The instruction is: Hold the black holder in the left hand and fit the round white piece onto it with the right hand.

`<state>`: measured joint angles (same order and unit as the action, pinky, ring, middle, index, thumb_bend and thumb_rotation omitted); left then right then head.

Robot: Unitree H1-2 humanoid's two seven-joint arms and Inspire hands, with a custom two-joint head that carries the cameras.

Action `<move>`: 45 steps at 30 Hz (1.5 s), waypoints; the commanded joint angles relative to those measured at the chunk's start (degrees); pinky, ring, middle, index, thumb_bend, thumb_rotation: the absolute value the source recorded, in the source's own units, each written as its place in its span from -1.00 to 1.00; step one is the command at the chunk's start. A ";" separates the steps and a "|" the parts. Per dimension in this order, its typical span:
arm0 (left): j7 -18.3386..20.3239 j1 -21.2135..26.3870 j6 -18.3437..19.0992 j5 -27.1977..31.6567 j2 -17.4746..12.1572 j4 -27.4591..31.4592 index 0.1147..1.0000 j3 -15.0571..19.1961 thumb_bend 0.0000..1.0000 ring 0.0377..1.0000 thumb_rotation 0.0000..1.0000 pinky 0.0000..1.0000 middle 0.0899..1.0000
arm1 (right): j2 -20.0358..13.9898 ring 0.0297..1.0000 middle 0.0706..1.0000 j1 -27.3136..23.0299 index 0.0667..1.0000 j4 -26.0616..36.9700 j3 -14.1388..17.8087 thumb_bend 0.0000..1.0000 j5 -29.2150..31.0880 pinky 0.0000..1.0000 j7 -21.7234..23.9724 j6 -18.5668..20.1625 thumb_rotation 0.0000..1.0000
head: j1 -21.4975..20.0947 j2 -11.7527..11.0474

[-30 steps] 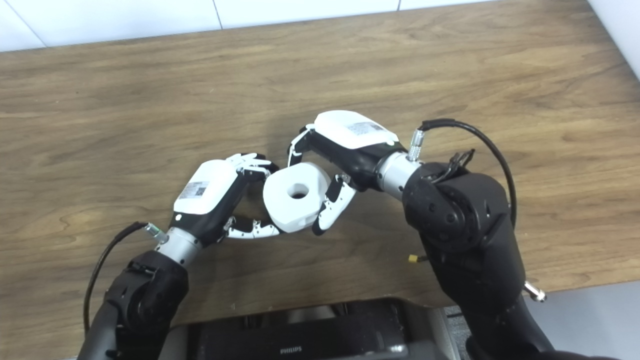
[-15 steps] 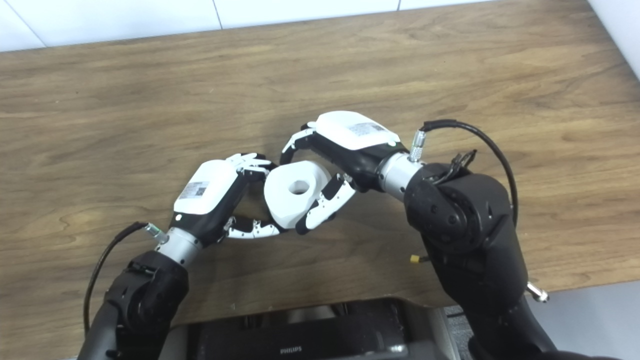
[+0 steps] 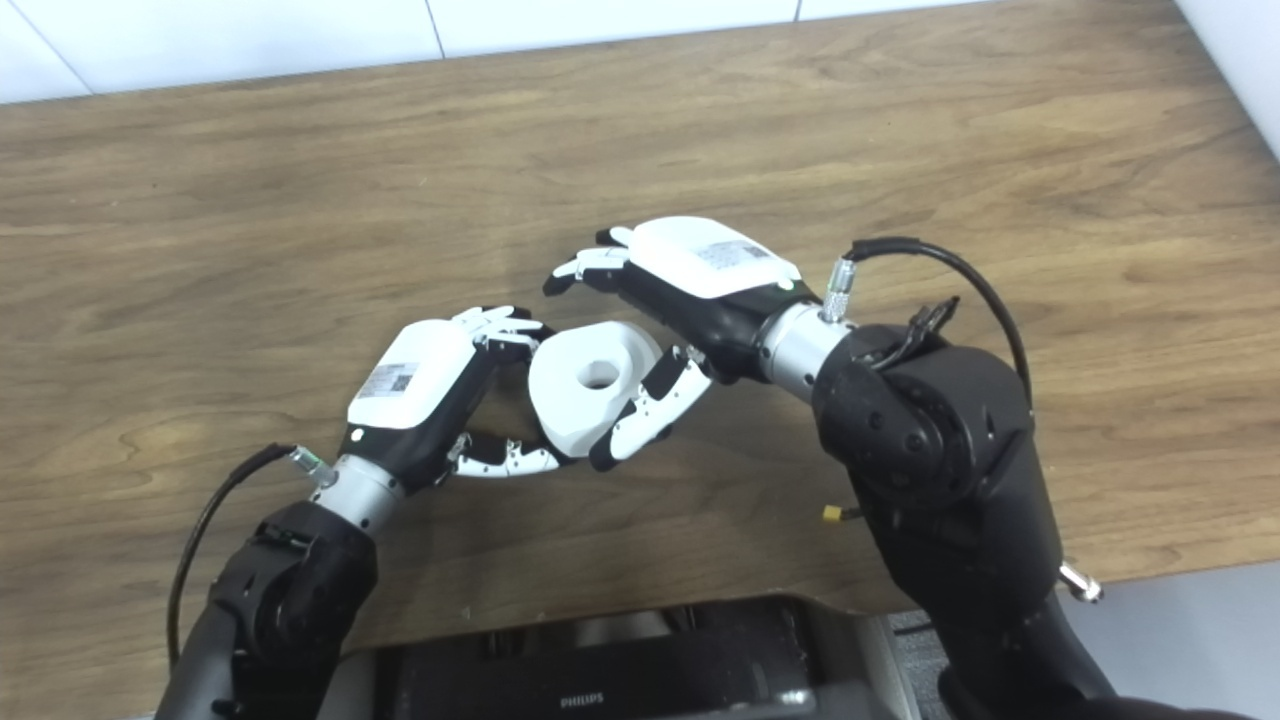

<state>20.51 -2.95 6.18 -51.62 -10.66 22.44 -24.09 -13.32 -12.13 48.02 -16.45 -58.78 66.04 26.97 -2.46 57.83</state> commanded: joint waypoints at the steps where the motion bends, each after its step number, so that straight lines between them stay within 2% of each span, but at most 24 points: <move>1: 1.94 -0.33 0.97 -0.06 -0.32 0.02 -0.16 -0.39 0.05 0.77 -0.90 0.79 0.55 | -0.67 0.99 0.85 -2.36 0.75 2.67 0.63 1.00 0.44 0.97 6.70 -0.11 -0.22 | -0.04 0.05; 12: 2.11 -0.27 1.17 -0.48 -0.34 -0.06 -0.16 -0.40 0.05 0.76 -0.89 0.77 0.54 | -2.00 1.00 0.88 -3.69 0.79 4.28 1.76 1.00 1.82 0.98 6.72 -0.05 -0.15 | 0.25 -0.29; 18: 6.26 0.33 3.56 -1.84 -0.65 0.97 -0.14 -1.06 0.05 0.78 -0.87 0.79 0.58 | -2.86 0.98 0.87 -4.06 0.79 4.62 2.09 1.00 2.48 0.97 6.72 -0.05 -0.11 | 0.32 -0.35; 19: 7.11 0.47 4.03 -2.13 -0.72 1.10 0.04 -1.19 0.42 0.79 -0.81 0.81 0.58 | -2.93 0.98 0.87 -4.09 0.79 4.64 2.24 1.00 2.69 0.97 6.72 -0.05 -0.10 | 0.26 -0.54; 20: 7.87 0.62 4.26 -2.29 -0.86 1.21 0.19 -1.34 0.66 0.80 -0.75 0.82 0.59 | -3.01 0.98 0.88 -4.11 0.79 4.68 2.44 1.00 2.94 0.97 6.72 -0.05 -0.10 | 0.26 -0.54; 23: 10.02 1.00 4.81 -2.17 -1.33 1.53 0.46 -1.76 0.89 0.83 -0.63 0.86 0.63 | -3.09 0.99 0.87 -4.20 0.80 4.78 3.07 1.00 3.31 0.97 6.72 -0.05 -0.10 | 0.26 -0.54; 27: 14.60 1.55 7.42 -1.40 -1.61 2.27 0.70 -2.09 0.97 0.91 -0.59 0.94 0.73 | -3.22 0.98 0.86 -4.76 0.79 4.56 3.32 1.00 3.39 0.95 6.72 -0.06 -0.11 | 0.27 -0.70; 28: 15.70 1.69 8.00 -1.05 -1.71 2.54 0.83 -2.15 0.99 0.94 -0.58 0.97 0.78 | -3.38 0.98 0.86 -4.91 0.78 4.56 3.34 1.00 3.63 0.95 6.71 -0.06 -0.11 | 0.27 -0.70; 31: 17.83 2.05 9.01 -0.73 -2.13 2.99 0.97 -2.36 1.00 0.95 -0.53 0.97 0.83 | -3.64 0.97 0.85 -5.11 0.77 4.39 3.26 1.00 3.99 0.95 6.71 -0.07 -0.10 | 0.51 -0.82; 41: 21.29 2.91 11.18 0.20 -2.66 3.86 1.00 -2.38 1.00 0.98 -0.49 1.00 0.95 | -3.68 0.96 0.84 -5.34 0.76 4.02 3.81 1.00 4.40 0.94 6.71 -0.07 -0.09 | 0.41 -0.82; 45: 21.55 3.50 12.12 1.62 -2.75 5.52 1.00 -0.74 1.00 0.99 -0.48 1.00 0.96 | -3.89 0.96 0.84 -5.26 0.76 3.70 4.42 1.00 4.82 0.94 6.71 -0.05 -0.11 | 1.23 -1.14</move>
<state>38.58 1.41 15.71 -51.31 -12.19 28.17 -25.01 -16.83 -15.48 51.11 -12.98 -54.19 66.04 26.97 -1.23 56.60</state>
